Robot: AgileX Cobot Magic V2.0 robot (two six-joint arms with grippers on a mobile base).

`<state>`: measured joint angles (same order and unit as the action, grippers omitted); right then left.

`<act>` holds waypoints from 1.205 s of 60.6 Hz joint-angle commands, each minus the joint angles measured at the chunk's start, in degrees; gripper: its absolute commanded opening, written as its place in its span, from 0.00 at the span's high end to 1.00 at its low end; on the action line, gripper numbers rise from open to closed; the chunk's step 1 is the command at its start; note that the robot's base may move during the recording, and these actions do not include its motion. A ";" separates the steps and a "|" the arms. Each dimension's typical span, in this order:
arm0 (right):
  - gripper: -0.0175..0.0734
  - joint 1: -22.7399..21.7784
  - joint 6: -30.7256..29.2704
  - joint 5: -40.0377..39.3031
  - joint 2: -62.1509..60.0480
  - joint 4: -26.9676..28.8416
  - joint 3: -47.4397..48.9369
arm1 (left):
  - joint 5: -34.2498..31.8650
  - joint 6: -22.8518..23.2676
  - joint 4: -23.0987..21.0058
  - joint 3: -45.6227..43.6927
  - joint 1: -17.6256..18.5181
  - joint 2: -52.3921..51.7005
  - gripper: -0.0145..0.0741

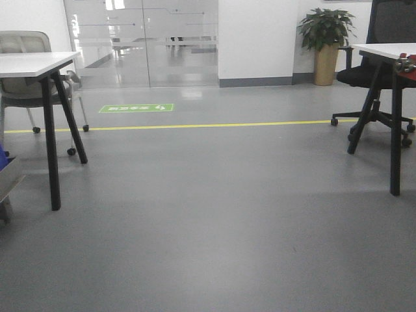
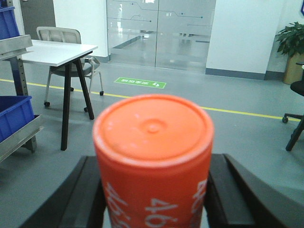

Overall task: Grab orange capacitor from left shelf to right conveyor
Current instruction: 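Drive the base across the floor to the red conveyor, holding the capacitor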

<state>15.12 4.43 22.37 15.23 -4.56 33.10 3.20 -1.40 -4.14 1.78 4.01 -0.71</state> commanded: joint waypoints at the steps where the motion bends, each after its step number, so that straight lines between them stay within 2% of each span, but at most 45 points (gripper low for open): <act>1: 0.65 -0.08 -0.19 -5.40 0.67 -0.57 1.45 | -5.00 0.00 -0.10 -0.22 0.03 -0.74 0.98; 73: 0.65 -0.08 -0.19 -5.35 0.67 -0.57 1.07 | -5.00 0.00 -0.10 -0.22 0.03 -0.64 0.98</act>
<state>15.12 4.43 22.37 15.23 -4.56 32.52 3.20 -1.40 -4.14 1.78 4.01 -0.71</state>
